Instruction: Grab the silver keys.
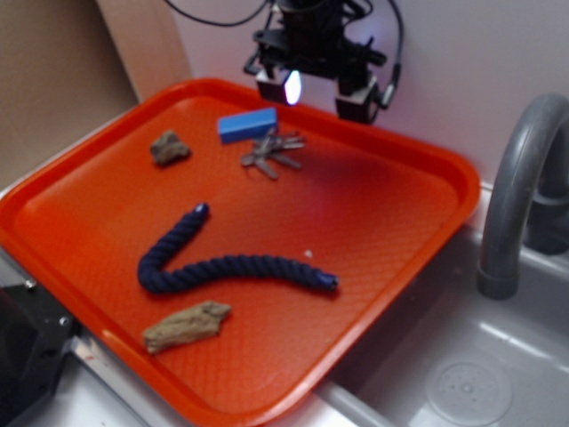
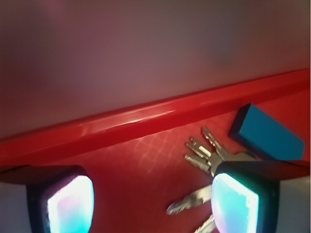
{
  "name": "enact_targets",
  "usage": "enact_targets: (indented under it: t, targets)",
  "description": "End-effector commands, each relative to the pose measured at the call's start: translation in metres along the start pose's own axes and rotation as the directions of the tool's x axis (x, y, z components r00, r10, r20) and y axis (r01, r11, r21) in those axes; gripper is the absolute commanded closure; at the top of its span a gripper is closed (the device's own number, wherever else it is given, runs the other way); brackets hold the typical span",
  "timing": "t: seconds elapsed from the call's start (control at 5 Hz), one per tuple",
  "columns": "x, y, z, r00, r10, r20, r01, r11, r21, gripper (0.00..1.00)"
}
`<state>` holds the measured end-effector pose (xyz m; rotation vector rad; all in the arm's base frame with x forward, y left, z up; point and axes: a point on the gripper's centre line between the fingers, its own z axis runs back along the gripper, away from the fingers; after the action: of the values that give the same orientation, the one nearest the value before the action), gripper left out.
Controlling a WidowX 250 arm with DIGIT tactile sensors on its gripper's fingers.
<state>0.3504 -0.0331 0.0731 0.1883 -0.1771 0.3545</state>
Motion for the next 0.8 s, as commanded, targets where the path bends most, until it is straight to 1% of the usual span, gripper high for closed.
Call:
enact_targets:
  t: [0.0,0.2,0.6]
  targets:
    - [0.019,0.047,0.031,0.998,0.056,-0.034,-0.055,0.998,0.029,0.00]
    - [0.014,0.053,0.038,0.997,0.063,-0.035,-0.063,0.998,0.012,0.00]
    - [-0.007,0.050,0.034,0.998,0.048,-0.028,-0.048,0.999,-0.010,0.00]
